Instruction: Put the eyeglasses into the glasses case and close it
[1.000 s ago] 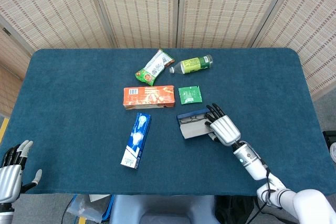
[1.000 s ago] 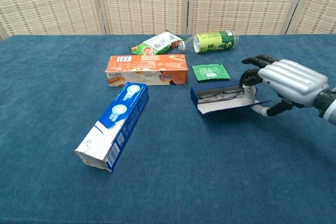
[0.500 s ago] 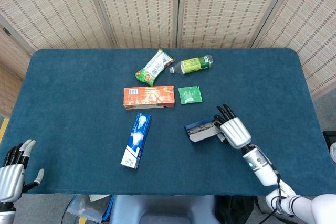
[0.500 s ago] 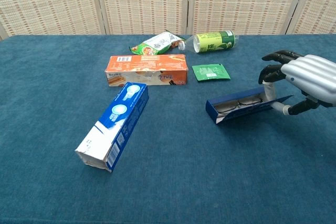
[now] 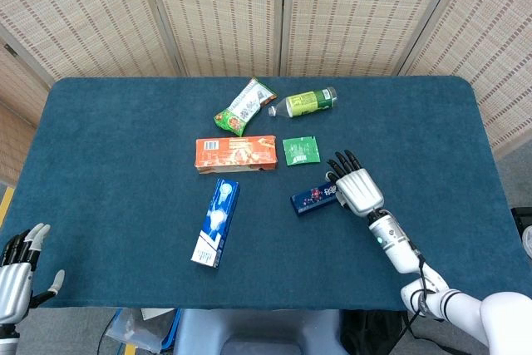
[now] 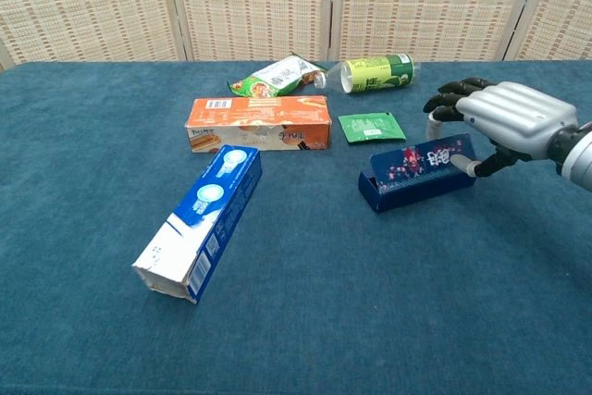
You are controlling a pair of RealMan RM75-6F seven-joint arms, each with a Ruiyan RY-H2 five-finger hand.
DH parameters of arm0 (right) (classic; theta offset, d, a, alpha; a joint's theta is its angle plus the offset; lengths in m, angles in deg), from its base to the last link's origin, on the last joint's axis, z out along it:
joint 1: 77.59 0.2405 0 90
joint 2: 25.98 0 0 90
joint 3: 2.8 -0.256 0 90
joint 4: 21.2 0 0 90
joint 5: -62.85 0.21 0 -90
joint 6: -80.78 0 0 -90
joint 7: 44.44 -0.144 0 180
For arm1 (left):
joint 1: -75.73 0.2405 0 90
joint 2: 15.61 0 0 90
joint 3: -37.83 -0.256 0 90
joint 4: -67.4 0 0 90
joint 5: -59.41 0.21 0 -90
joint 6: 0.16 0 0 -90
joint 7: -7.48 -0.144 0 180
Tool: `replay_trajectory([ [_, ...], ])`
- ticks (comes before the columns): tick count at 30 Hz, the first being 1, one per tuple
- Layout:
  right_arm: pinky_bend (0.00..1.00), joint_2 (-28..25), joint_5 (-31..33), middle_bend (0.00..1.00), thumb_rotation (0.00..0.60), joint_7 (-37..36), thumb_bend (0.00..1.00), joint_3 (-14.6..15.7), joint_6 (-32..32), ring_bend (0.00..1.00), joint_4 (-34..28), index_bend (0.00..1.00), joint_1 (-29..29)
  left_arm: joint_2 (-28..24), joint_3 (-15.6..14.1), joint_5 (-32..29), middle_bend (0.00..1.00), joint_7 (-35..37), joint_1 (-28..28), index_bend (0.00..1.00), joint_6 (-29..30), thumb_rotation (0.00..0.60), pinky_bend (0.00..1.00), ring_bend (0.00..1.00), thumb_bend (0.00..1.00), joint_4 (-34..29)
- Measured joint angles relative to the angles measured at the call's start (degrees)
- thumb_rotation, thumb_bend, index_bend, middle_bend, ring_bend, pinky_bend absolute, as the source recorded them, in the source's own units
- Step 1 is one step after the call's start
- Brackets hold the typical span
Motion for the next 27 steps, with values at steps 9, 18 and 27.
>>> replay_trajectory([
  [9,0.0,1.56,3.26,0.03,0.6,3.11,0.4,-2.51,-3.3,0.0,0.31,0.08,2.5,-0.18,-0.06,-0.72,0.0,0.49,0.42,0.0,-0.1,0.6,0.0,0.0,0.36,0.21],
  [18,0.0,-3.14,3.04,0.03,0.6,1.61,0.29,-1.28,-3.97,0.0,-7.36,0.08,1.8,-0.05,-0.05,-0.61,0.0,0.67,0.36,0.0,-0.34,0.6,0.0,0.0,0.36,0.31],
  [27,0.0,-3.92,9.57,0.03,0.6,9.49,0.29,-1.4,-11.29,0.0,-8.95,0.17,2.66,-0.16,-0.12,-0.72,0.0,0.34,0.55,0.0,-0.2,0.6,0.0,0.0,0.36,0.01],
])
